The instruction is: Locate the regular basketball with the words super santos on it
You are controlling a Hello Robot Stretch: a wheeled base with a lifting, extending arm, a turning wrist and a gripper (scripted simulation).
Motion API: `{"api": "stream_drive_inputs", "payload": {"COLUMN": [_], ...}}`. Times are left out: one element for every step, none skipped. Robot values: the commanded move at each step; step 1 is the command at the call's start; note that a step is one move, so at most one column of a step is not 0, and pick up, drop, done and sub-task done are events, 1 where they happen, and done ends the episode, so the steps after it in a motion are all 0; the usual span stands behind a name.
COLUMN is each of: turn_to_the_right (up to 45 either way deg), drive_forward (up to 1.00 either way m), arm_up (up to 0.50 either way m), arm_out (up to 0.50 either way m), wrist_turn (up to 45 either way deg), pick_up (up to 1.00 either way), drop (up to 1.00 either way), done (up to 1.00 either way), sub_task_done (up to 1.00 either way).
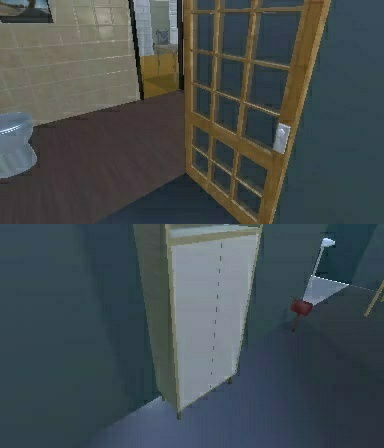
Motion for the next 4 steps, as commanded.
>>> {"api": "stream_drive_inputs", "payload": {"turn_to_the_right": [9.0, 3.0, 0.0, -33.0], "drive_forward": [0.0, 0.0, 0.1, 0.0], "arm_up": [0.0, 0.0, 0.0, 0.0], "arm_out": [0.0, 0.0, 0.0, 0.0], "wrist_turn": [0.0, 0.0, 0.0, 0.0], "pick_up": [0.0, 0.0, 0.0, 0.0], "drop": [0.0, 0.0, 0.0, 0.0], "done": [0.0, 0.0, 0.0, 0.0], "sub_task_done": [0.0, 0.0, 0.0, 0.0]}}
